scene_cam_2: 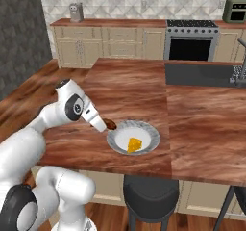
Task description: Take the cheese, chicken drumstick, and potato from the fridge and place them on the plate on the dining counter to create an appetizer plate.
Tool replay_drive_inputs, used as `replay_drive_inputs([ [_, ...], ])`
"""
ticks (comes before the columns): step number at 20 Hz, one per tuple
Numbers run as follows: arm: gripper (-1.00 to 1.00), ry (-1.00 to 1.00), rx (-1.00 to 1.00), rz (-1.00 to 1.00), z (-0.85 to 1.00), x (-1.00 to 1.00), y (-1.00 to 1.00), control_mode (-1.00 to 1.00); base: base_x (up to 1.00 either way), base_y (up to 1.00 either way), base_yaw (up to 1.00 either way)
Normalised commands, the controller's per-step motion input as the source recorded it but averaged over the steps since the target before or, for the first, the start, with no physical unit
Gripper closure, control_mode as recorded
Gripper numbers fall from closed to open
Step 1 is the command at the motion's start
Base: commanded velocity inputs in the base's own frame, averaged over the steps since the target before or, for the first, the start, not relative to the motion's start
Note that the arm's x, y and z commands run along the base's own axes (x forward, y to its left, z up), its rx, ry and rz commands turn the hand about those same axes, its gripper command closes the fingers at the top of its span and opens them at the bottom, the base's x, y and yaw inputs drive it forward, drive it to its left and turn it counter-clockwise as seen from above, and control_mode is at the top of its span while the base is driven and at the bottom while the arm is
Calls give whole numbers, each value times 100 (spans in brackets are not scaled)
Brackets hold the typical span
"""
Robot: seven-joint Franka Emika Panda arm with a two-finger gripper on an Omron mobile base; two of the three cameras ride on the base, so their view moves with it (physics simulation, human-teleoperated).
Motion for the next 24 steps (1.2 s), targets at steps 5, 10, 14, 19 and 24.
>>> replay_drive_inputs([
  [5, 100, 0, 0, -13, -43, 79, -12, -100, 0, 0, 0],
  [10, 100, 0, 0, -13, -39, 63, -24, -100, 0, 0, 0],
  [14, 100, 0, 0, -8, -45, 39, -28, -100, 0, 0, 0],
  [19, 100, 0, 0, -1, -42, 30, -28, -100, 0, 0, 0],
  [24, 100, -2, 0, 0, -38, 15, -21, -100, 0, 0, 0],
])
